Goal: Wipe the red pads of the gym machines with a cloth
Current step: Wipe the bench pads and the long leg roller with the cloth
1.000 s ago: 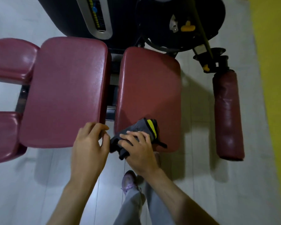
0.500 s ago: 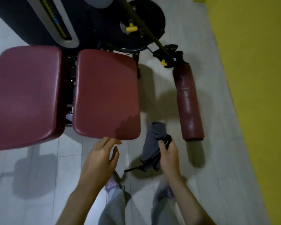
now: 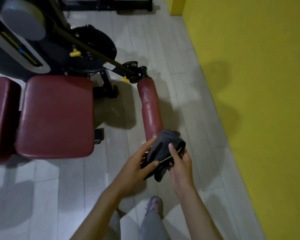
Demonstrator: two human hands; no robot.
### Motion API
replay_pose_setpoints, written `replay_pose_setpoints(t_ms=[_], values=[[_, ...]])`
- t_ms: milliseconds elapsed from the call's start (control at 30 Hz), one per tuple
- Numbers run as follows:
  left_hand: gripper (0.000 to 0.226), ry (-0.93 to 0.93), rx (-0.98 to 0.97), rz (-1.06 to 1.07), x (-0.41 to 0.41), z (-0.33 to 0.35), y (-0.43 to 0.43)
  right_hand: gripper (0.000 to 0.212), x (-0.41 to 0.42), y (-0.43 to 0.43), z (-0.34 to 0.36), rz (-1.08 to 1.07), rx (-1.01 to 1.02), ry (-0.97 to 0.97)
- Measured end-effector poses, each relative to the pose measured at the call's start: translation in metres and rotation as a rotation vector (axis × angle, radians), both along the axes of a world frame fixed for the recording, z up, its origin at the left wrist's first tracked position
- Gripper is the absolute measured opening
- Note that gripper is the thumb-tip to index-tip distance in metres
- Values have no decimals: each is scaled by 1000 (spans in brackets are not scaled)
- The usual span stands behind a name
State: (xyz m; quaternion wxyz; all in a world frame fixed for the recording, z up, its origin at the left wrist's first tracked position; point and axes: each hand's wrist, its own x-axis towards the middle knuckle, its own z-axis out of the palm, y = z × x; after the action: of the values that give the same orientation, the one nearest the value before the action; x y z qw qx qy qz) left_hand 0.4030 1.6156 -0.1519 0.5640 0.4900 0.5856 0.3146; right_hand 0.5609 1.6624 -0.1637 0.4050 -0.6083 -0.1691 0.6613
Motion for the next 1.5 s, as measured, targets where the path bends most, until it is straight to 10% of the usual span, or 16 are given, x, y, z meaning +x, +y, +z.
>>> replay_pose_setpoints(t_ms=[333,567,767,1133,1500], values=[[32,-43,-136,138,28,-2,101,44,29,96,-5,77,-53,192],[60,-41,-120,71,17,-35,195,37,23,193,-22,89,-115,263],[65,185,30,268,34,-50,265,57,15,279,-40,429,64,-143],[49,-64,-149,508,68,-62,330,65,41,412,-83,667,242,-354],[26,682,-427,922,163,-96,283,84,99,469,-103,1206,227,-319]])
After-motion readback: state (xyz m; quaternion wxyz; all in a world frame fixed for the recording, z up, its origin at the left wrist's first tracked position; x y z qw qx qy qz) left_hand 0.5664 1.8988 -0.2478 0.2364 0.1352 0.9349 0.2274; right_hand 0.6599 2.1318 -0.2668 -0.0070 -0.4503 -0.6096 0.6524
